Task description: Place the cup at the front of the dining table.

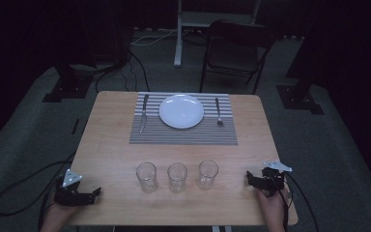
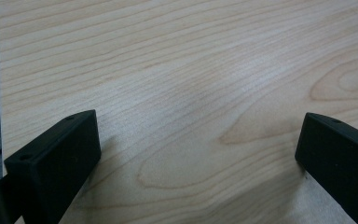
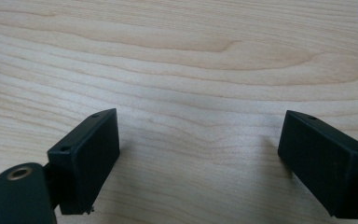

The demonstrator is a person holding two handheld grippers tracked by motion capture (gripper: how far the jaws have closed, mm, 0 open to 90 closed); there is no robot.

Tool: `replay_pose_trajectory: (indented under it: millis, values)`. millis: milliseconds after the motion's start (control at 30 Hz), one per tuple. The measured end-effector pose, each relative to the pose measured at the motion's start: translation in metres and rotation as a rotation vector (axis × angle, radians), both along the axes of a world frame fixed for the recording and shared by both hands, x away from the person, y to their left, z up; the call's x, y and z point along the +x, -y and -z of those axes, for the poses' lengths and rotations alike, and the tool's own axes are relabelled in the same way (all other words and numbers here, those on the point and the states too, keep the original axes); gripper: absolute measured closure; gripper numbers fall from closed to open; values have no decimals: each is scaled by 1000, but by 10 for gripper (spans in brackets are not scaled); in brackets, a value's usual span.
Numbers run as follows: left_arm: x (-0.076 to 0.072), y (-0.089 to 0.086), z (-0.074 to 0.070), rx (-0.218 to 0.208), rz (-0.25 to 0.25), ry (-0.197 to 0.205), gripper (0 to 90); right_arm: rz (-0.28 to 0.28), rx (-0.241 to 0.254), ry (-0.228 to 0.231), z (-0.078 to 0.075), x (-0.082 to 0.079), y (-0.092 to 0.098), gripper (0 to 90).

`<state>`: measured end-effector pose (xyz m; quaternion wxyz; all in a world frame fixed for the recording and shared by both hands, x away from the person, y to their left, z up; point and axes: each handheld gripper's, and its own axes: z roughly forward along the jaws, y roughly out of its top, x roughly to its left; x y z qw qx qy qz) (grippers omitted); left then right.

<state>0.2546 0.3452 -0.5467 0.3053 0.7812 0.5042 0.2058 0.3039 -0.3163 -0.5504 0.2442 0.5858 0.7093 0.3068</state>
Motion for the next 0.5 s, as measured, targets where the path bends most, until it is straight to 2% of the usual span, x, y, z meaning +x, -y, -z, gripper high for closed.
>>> replay_pose_trajectory:
  millis: [500]
  values:
    - [-2,-7,0,0,32,-2,5,0,0,0,0,0,0,123]
